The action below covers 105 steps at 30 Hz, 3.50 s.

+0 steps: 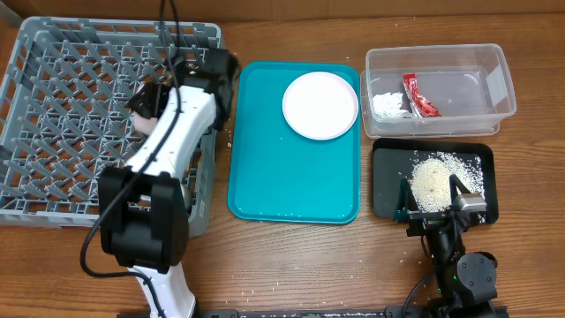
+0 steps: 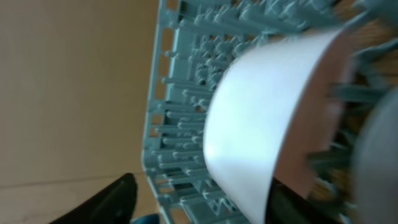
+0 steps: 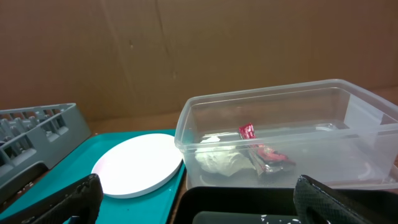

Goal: Sort waste into correct bins and load items into the dishwasher

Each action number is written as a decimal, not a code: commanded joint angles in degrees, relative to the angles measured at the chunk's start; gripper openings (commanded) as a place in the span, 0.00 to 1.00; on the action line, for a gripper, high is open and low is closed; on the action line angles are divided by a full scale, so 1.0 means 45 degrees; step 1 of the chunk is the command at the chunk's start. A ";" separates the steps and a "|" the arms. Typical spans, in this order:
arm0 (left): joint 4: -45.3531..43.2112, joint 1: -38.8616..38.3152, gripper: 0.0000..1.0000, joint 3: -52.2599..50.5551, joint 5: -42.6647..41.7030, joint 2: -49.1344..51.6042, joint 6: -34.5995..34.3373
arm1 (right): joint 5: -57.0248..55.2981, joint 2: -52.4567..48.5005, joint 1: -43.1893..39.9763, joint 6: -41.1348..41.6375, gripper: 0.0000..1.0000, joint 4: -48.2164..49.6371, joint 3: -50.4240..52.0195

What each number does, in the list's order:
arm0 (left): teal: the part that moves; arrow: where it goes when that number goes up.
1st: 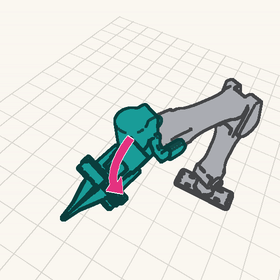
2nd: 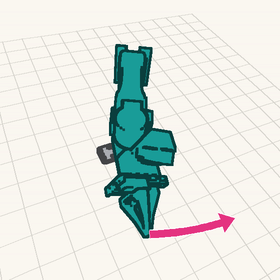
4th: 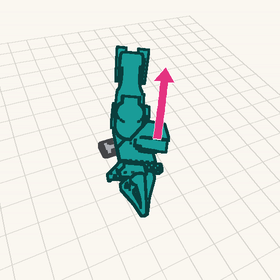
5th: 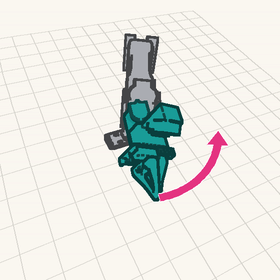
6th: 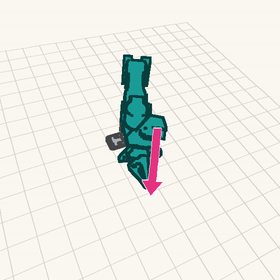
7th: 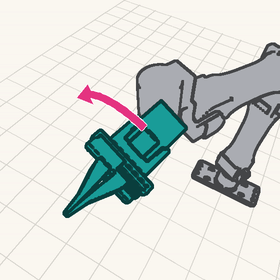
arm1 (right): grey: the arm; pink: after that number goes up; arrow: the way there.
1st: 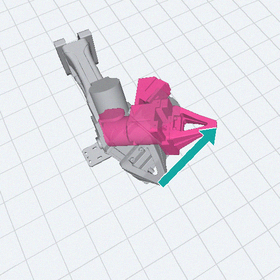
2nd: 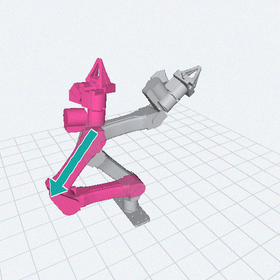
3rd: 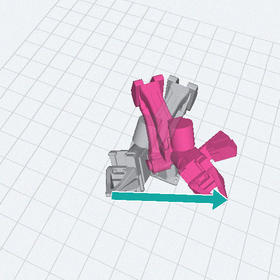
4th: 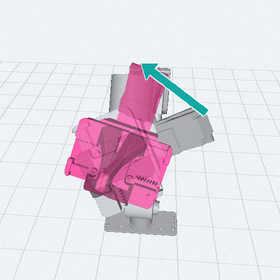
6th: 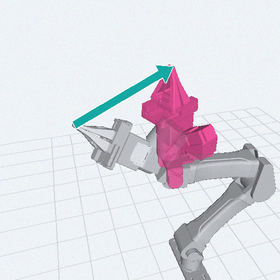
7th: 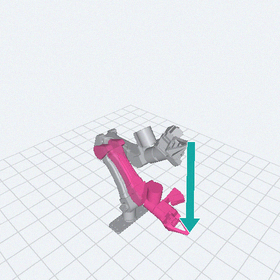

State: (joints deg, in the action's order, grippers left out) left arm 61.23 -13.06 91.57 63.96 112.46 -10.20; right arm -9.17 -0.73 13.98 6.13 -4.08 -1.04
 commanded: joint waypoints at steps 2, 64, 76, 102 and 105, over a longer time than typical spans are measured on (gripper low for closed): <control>0.0675 -0.0884 0.70 0.2157 -0.3672 -0.1899 -0.0704 | 0.0044 0.0121 0.0024 -0.0044 1.00 0.0073 0.0131; 0.2147 0.2254 0.04 0.4430 -0.3157 -0.3342 0.1642 | 0.0044 0.0121 0.0024 -0.0044 1.00 0.0073 0.0131; 0.0170 0.3181 0.04 0.3381 -0.1078 -0.2176 0.3220 | 0.0044 0.0121 0.0024 -0.0039 1.00 0.0078 0.0131; -0.0976 0.4405 0.04 0.2739 -0.2409 -0.0097 0.3823 | 0.0044 0.0121 0.0024 -0.0039 1.00 0.0078 0.0131; -0.0947 0.4318 0.06 0.2744 -0.2560 -0.0306 0.3740 | 0.0044 0.0121 0.0024 -0.0039 1.00 0.0078 0.0131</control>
State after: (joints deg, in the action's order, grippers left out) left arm 57.14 7.25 104.07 53.06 112.14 7.70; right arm -9.17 -0.73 13.98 6.11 -4.03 -1.04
